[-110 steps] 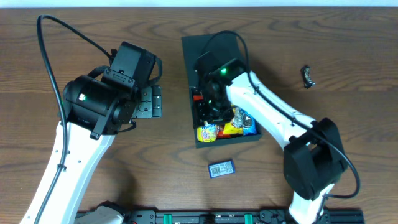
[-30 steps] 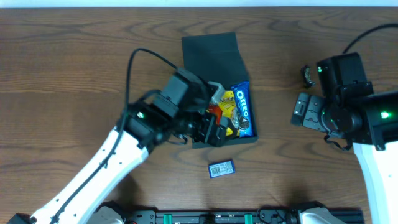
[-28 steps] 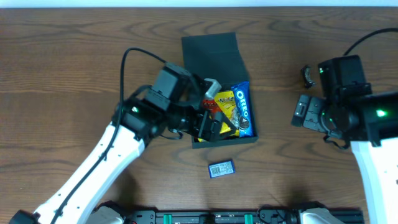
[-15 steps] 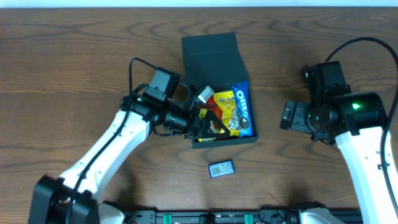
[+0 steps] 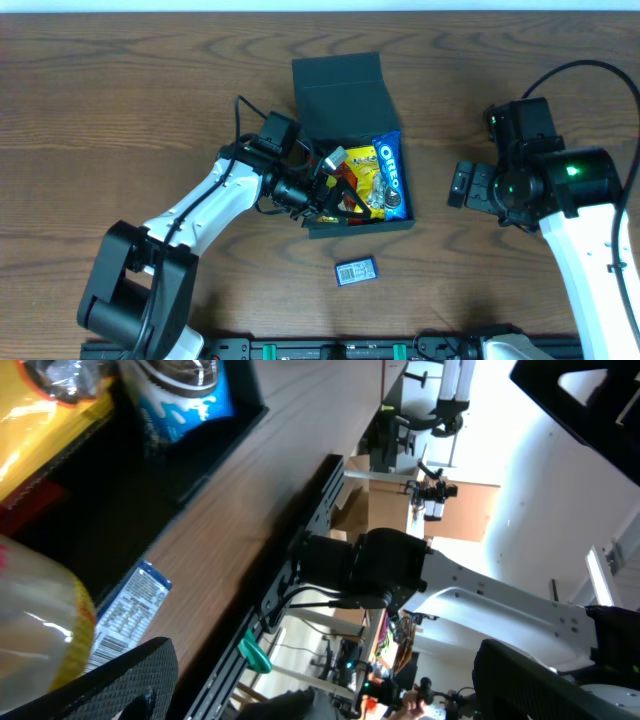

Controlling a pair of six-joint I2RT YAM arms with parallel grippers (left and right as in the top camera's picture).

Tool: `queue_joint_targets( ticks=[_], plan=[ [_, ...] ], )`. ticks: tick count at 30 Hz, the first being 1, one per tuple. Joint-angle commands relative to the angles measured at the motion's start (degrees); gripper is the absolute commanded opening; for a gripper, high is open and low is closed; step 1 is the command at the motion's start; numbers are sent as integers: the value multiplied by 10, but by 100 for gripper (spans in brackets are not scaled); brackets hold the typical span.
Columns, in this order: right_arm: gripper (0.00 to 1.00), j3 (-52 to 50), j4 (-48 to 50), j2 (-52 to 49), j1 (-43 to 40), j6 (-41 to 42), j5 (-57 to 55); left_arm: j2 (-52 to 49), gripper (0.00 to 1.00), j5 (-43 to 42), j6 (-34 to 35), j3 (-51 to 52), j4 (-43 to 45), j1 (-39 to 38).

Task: Pack container

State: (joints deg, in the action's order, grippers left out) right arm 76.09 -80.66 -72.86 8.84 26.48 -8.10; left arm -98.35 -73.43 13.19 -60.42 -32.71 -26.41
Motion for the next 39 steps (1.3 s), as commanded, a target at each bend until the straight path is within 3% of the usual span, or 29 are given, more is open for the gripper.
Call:
queue_joint_targets(
  ticks=[1,19,28,35,39],
  plan=[
    [99,-2,2,1,-6,-9,2,-14,95,15,-17,3,-1,1],
    [99,-2,3,1,-6,-9,2,-54,95,44,-19,22,0,1],
    [99,-2,3,1,-6,-9,2,-11,95,52,-18,19,2,1],
    [99,-2,12,1,-6,-30,2,125,96,180,-2,9,-14,1],
    [99,-2,22,1,-6,-44,2,222,95,363,-54,9,-104,-19]
  ],
)
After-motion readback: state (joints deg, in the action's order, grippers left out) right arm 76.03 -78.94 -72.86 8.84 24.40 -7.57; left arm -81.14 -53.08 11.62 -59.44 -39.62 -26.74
